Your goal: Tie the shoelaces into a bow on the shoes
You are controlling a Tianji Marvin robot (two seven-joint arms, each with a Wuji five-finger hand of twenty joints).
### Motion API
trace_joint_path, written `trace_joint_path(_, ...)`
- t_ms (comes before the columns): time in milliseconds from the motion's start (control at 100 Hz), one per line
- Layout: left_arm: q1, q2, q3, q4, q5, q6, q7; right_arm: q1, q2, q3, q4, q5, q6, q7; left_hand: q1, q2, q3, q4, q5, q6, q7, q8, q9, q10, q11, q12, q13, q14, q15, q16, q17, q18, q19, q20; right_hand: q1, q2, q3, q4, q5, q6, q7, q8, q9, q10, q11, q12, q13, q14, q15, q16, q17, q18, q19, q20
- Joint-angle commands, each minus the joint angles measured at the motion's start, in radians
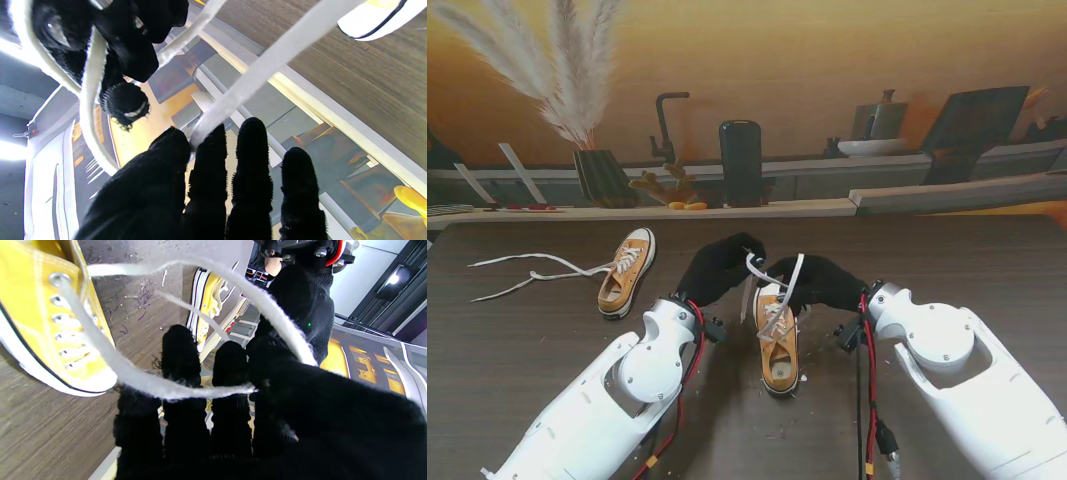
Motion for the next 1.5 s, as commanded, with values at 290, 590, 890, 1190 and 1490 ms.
trace_joint_path(290, 0.017, 0.007, -0.010, -0.018, 0.000, -0.004, -0.025, 0.035, 0.028, 0.025, -0.012, -0.020, 0.054, 0.082, -0.008, -0.012, 0.039, 0.004, -0.007, -0.084, 0.035, -0.002, 0.010, -0.023, 0.029, 0.015, 0.023, -0.024, 0.030, 0.033, -0.004, -0.001, 0.031, 0.005, 0.080, -0.116, 0.161, 0.040, -0.070, 0.019, -0.043, -0.008, -0.064, -0.024, -0.061, -0.022, -0.055, -0.003, -0.042, -0.028, -0.034, -0.048, -0.043, -0.012)
trace_joint_path(590, 0.026, 0.009, -0.016, -0.024, 0.000, -0.009, -0.027, 0.034, 0.027, 0.029, -0.014, -0.010, 0.059, 0.083, -0.002, -0.011, 0.032, 0.004, -0.006, -0.084, 0.033, -0.009, 0.009, -0.024, 0.032, 0.014, 0.021, -0.026, 0.030, 0.030, -0.005, -0.003, 0.031, 0.000, 0.158, -0.261, 0.320, 0.008, -0.150, 0.052, -0.005, -0.032, -0.129, -0.052, -0.055, -0.044, -0.080, -0.016, -0.065, -0.043, -0.038, -0.077, -0.097, -0.047)
trace_joint_path(890, 0.034, 0.013, -0.024, -0.031, 0.003, -0.015, -0.033, 0.038, 0.030, 0.034, -0.001, 0.011, 0.010, 0.097, 0.002, -0.010, 0.025, 0.004, -0.005, -0.084, 0.032, -0.014, 0.009, -0.025, 0.034, 0.014, 0.020, -0.027, 0.030, 0.027, -0.006, -0.005, 0.031, -0.004, 0.085, -0.445, 0.260, -0.027, -0.166, 0.048, 0.009, -0.072, -0.140, -0.083, -0.070, -0.070, -0.069, -0.054, -0.122, -0.040, -0.010, -0.093, -0.133, -0.102)
trace_joint_path(1190, 0.044, 0.016, -0.038, -0.052, 0.013, -0.014, -0.035, 0.051, 0.036, 0.046, 0.026, 0.088, 0.005, 0.170, 0.006, -0.009, 0.020, 0.005, -0.005, -0.085, 0.034, -0.015, 0.010, -0.028, 0.038, 0.014, 0.022, -0.029, 0.032, 0.026, -0.005, -0.005, 0.033, -0.006, -0.101, -0.442, 0.141, -0.012, -0.167, 0.062, -0.025, -0.098, -0.160, -0.088, -0.067, -0.071, -0.111, -0.102, -0.120, -0.009, -0.047, -0.091, -0.154, -0.053)
trace_joint_path(1490, 0.075, 0.022, -0.058, -0.092, 0.019, -0.018, -0.036, 0.039, 0.017, 0.032, 0.024, 0.068, 0.025, 0.080, 0.006, -0.015, 0.021, 0.009, 0.000, -0.080, 0.035, -0.017, 0.019, -0.028, 0.064, 0.027, 0.031, -0.031, 0.055, 0.034, 0.001, -0.004, 0.043, -0.004, -0.232, -0.060, -0.071, 0.059, -0.124, 0.075, -0.048, -0.084, -0.095, -0.052, -0.008, -0.041, -0.059, -0.065, 0.002, 0.032, -0.010, -0.075, -0.025, 0.020)
